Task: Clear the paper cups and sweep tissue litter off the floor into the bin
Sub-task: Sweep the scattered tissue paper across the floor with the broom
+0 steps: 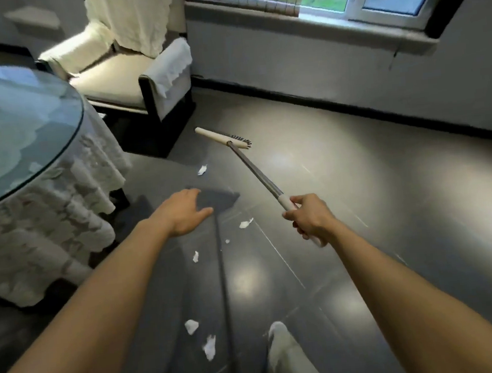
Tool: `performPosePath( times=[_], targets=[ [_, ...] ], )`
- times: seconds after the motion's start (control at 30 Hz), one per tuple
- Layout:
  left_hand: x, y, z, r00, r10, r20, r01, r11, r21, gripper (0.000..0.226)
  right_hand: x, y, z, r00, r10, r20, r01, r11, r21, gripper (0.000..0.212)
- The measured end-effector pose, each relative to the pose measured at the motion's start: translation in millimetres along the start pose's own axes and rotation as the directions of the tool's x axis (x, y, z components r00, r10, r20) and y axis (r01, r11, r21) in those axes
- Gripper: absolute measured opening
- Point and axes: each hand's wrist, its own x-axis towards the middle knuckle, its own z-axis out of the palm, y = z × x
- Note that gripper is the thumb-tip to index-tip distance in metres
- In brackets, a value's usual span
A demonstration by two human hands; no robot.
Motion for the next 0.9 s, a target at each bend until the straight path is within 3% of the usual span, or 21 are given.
performPosePath(
  times=[0.23,0.47,0.77,0.9],
  targets=[
    [116.2,-1.3,-5.7,0.979,-0.197,-0.055,0.187,0.971,-0.147,0.065,168.0,-34.6,-8.6,0.984,-0.018,0.175,0.038,0.994,-0.107,0.043],
    [212.2,-24.0,7.6,0.973,-0.232,0.006,0.229,0.957,-0.177,0.061,281.4,-38.7,44.5,0.963,0.036,0.268,-0.005,0.993,-0.116,0.042],
    [302.6,-95.3,62.1,0.962,-0.273,0.002,0.27,0.948,-0.166,0.061,407.0,-22.8,126.1,0.966,0.084,0.244,-0.047,0.987,-0.154,0.042],
    [324.7,-124.1,95.8,0.954,-0.292,0.061,0.298,0.944,-0.144,0.064,450.5,-11.2,156.2,0.968,0.111,0.226,-0.076,0.984,-0.158,0.038]
  ],
)
